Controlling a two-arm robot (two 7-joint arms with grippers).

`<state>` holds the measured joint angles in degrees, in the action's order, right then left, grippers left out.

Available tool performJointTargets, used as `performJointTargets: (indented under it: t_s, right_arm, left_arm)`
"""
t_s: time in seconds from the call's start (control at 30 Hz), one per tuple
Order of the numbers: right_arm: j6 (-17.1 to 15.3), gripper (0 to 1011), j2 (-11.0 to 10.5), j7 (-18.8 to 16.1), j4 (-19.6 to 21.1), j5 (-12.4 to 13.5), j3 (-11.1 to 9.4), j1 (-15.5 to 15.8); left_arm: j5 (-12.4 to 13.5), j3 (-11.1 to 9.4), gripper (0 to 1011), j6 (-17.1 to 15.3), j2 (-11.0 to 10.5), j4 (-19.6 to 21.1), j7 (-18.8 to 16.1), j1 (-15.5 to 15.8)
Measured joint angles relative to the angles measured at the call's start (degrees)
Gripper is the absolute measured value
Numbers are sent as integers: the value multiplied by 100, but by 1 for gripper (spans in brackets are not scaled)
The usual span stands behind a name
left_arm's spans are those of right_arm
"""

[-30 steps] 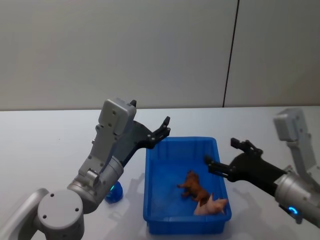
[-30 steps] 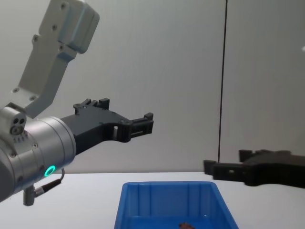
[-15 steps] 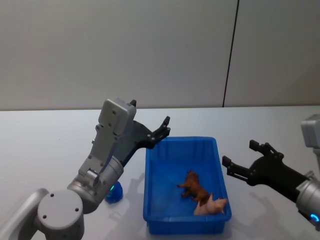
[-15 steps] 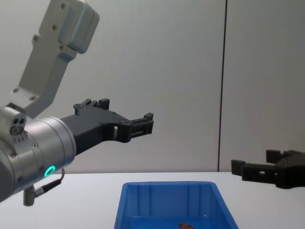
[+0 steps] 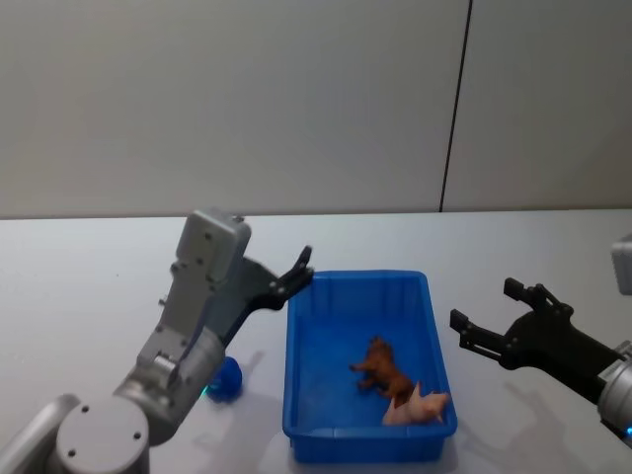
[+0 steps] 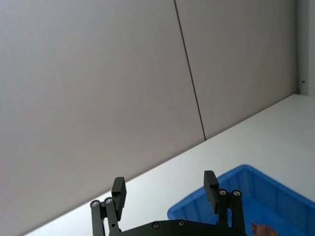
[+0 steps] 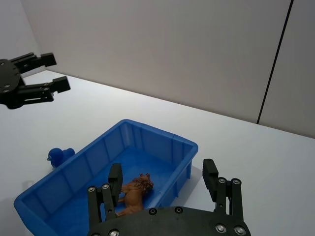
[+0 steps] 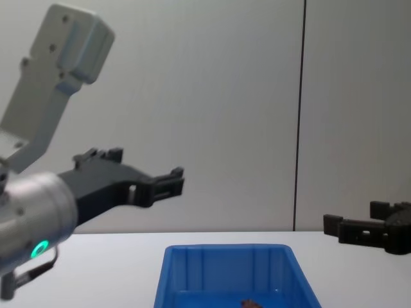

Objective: Pick up the two dolls from the table and place them into the box.

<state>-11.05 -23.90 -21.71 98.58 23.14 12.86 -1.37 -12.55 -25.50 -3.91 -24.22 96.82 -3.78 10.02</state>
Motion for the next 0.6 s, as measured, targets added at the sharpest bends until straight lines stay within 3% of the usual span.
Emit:
performJointTargets:
  t_s: [0.3, 0.6]
  right_arm:
    - [26, 1001, -32, 4, 13, 30, -17, 27]
    - [37, 1001, -47, 4, 19, 44, -25, 40]
  left_arm:
    - [-322, 65, 1001, -263, -323, 363, -441, -469]
    - [-694, 123, 1001, -386, -545, 494, -631, -828]
